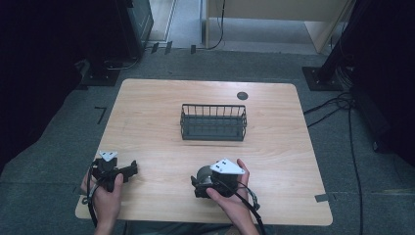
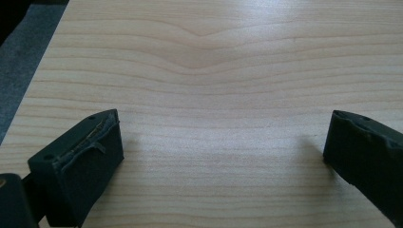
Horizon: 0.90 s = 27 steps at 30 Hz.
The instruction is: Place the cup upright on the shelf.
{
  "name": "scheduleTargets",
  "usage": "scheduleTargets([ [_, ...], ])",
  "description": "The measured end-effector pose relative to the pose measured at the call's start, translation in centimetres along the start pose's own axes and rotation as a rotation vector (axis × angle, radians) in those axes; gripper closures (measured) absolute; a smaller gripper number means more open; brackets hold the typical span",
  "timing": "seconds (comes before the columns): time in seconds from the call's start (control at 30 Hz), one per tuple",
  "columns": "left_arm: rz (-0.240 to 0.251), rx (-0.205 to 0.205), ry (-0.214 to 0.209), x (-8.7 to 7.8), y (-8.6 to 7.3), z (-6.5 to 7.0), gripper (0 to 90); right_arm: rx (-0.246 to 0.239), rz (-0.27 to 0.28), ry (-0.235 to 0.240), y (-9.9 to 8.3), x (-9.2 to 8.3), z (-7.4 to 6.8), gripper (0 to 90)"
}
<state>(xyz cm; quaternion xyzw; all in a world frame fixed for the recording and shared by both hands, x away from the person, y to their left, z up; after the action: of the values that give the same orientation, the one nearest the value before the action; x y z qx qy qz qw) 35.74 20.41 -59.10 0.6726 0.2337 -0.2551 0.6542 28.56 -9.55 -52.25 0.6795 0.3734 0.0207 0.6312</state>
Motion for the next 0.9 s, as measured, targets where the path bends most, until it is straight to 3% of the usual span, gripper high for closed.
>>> scheduleTargets([
  [0.3, 0.000, 0.000, 0.000, 0.0, 0.0, 0.0, 0.0, 0.002, -0.030, -0.024, -2.1, 1.0, 0.4, 0.0],
  [0.53, 0.000, 0.000, 0.000, 0.0, 0.0, 0.0, 0.0, 0.007, -0.063, -0.006, -3.6, 1.5, 0.4, 0.0],
  [0.63, 0.000, 0.000, 0.000, 0.0, 0.0, 0.0, 0.0, 0.002, -0.053, -0.031, -3.7, 1.7, 0.5, 7.9],
  [0.9, 0.000, 0.000, 0.000, 0.0, 0.0, 0.0, 0.0, -0.002, -0.036, -0.034, -3.5, 1.5, 0.6, 14.7],
])
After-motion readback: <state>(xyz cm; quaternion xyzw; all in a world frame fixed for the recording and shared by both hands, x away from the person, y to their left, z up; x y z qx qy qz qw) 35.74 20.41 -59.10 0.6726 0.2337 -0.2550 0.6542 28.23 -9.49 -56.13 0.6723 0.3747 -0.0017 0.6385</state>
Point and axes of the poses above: each handheld gripper's, and its own axes: x roughly forward along the jaws, y roughly out of its top, z roughly to its right, the point moved 10 cm from there along x, roughly forward along the jaws, and after that the axes turned 6 degrees about z, right-handed, at the moved point
